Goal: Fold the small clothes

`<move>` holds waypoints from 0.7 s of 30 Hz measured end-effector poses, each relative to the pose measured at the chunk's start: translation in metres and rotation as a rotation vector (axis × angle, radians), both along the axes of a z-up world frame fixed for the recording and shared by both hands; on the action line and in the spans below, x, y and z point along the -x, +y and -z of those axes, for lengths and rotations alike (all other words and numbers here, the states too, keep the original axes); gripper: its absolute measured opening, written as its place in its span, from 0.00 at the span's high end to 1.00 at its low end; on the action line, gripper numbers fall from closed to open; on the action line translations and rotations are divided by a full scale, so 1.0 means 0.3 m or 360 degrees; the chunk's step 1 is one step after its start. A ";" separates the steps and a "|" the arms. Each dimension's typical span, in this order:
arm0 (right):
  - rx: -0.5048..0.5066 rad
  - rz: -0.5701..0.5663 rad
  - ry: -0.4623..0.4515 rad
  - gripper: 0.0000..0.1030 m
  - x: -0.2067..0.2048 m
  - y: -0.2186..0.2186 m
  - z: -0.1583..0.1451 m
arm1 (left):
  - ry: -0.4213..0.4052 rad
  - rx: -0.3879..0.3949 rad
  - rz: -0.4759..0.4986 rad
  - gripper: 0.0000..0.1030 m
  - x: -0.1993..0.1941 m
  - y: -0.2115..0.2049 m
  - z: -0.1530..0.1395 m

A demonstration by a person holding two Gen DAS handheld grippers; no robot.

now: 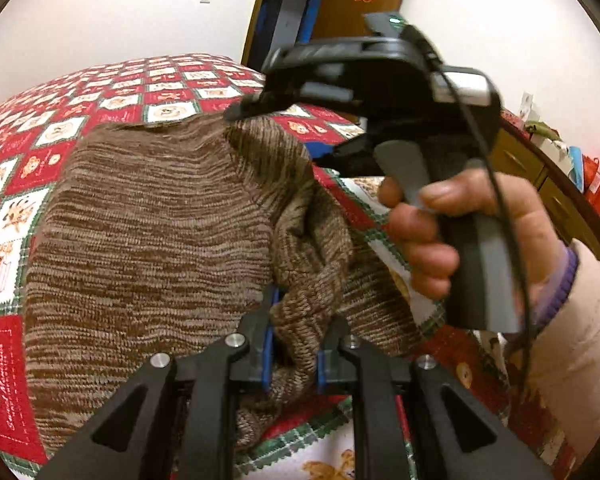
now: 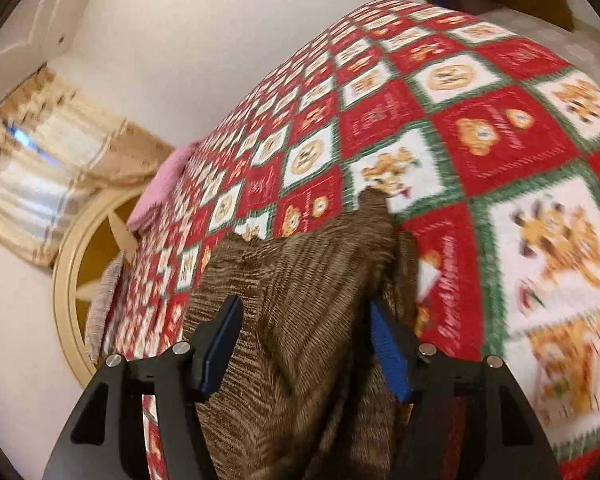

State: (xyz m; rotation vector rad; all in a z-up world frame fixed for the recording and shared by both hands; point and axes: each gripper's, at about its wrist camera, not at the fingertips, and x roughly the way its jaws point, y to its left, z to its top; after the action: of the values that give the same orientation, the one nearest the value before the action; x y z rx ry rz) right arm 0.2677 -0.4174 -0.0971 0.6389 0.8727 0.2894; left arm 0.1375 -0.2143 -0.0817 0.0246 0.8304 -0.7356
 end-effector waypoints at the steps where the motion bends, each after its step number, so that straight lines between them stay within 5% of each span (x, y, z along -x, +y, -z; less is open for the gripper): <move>1: 0.0093 -0.0020 0.0015 0.77 -0.014 0.022 -0.003 | -0.0014 -0.0006 0.0000 0.85 0.001 -0.003 -0.007; 6: 0.0403 -0.0077 -0.0199 0.87 0.011 0.071 -0.129 | -0.0142 0.0018 0.0043 0.85 0.052 -0.035 -0.084; 10: 0.0610 -0.0111 -0.0315 0.88 0.017 0.085 -0.184 | -0.0193 -0.0178 0.0096 0.84 0.079 -0.139 -0.058; 13: 0.0670 -0.0097 -0.0137 0.88 -0.029 0.059 -0.095 | -0.0141 -0.0227 0.0109 0.67 0.103 -0.147 -0.026; 15: 0.0714 -0.0001 0.0020 0.85 -0.015 -0.004 -0.033 | -0.0134 -0.0162 0.0192 0.36 0.144 -0.113 -0.046; 17: 0.0685 0.0150 0.0033 0.72 0.048 -0.067 -0.030 | -0.0151 -0.0112 0.0261 0.16 0.191 -0.059 -0.056; 21: 0.0647 0.0383 0.0002 0.71 0.246 -0.148 -0.093 | -0.0164 -0.0052 0.0231 0.12 0.238 0.097 -0.051</move>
State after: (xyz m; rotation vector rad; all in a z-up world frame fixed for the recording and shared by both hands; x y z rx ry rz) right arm 0.1938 -0.4617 -0.0691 0.3587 0.8159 -0.1055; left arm 0.0661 -0.1851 -0.0665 0.1522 0.7475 -0.8504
